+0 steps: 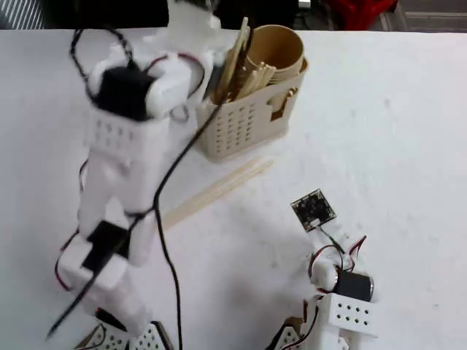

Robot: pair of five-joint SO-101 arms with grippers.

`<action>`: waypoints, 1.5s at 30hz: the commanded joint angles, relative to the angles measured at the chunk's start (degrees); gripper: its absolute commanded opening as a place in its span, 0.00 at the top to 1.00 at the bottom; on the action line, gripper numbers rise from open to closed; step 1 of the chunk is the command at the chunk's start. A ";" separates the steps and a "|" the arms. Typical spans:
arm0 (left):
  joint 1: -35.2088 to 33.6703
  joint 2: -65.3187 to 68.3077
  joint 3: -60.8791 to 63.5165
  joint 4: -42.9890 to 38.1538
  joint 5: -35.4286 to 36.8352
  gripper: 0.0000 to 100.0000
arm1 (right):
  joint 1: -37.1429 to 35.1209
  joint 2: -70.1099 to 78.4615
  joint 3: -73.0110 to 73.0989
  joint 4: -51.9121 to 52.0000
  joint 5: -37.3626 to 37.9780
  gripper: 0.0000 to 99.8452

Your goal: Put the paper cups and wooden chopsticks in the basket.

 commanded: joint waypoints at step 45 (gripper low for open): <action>4.35 -10.42 85.63 -38.07 -12.84 0.86 | 0.13 -0.57 -0.18 -1.01 0.53 0.98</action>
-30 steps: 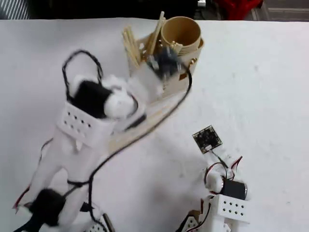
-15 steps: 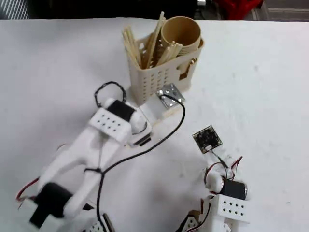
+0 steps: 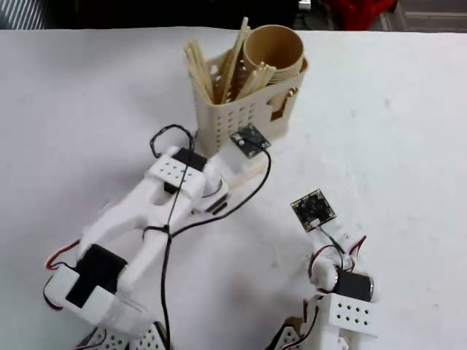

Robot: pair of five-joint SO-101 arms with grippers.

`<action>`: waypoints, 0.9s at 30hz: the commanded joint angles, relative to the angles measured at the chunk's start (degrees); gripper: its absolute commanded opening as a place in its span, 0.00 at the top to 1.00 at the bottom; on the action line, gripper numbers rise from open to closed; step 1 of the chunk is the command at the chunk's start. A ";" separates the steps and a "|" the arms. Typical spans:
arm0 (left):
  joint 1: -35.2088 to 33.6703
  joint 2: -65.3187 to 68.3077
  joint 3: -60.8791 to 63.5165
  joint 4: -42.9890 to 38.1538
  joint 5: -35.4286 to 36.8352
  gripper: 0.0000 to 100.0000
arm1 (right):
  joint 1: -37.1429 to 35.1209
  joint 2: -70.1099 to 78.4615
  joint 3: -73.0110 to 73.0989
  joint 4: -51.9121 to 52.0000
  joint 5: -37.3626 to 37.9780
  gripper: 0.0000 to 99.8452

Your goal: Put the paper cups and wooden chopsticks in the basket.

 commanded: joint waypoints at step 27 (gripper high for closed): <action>-1.63 23.08 -24.35 7.65 4.66 0.82 | 0.22 -0.57 -0.18 -1.01 0.53 0.98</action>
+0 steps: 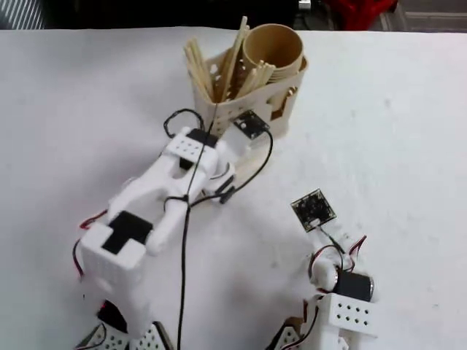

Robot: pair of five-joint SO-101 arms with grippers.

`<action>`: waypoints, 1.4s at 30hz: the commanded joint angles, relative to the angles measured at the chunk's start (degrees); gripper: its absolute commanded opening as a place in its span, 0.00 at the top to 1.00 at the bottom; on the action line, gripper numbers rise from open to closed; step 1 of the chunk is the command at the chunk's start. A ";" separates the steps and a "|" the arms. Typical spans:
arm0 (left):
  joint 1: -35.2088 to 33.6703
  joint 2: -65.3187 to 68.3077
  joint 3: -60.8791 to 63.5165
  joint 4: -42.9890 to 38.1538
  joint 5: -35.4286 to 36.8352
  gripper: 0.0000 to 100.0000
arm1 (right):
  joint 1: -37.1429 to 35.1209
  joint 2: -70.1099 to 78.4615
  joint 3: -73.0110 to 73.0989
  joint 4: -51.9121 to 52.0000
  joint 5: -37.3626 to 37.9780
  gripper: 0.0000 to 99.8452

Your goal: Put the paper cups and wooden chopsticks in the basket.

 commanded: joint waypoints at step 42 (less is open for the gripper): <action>5.58 7.08 -10.90 9.41 0.79 0.84 | 0.22 -0.57 -0.18 -1.01 0.53 0.98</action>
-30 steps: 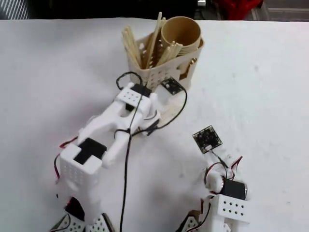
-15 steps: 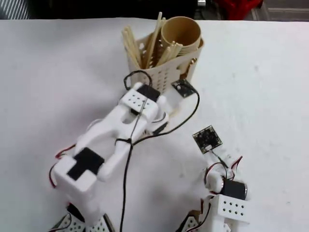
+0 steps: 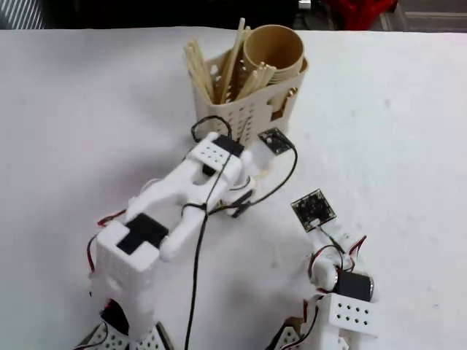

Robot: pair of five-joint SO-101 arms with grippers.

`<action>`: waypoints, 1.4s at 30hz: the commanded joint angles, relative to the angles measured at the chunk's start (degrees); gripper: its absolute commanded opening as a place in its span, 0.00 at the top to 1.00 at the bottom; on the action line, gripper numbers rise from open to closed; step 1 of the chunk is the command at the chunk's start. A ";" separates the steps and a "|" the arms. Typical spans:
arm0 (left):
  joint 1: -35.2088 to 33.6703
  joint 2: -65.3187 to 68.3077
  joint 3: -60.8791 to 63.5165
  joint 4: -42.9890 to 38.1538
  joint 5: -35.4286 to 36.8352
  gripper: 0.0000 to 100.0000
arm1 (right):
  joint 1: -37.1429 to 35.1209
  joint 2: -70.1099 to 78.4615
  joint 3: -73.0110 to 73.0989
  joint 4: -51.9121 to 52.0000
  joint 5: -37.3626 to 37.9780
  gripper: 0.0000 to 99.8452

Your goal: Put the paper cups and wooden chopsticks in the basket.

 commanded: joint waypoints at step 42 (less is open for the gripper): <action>-4.26 -44.44 -22.95 -9.14 7.56 0.98 | 0.22 -0.57 -0.18 -1.01 0.53 0.98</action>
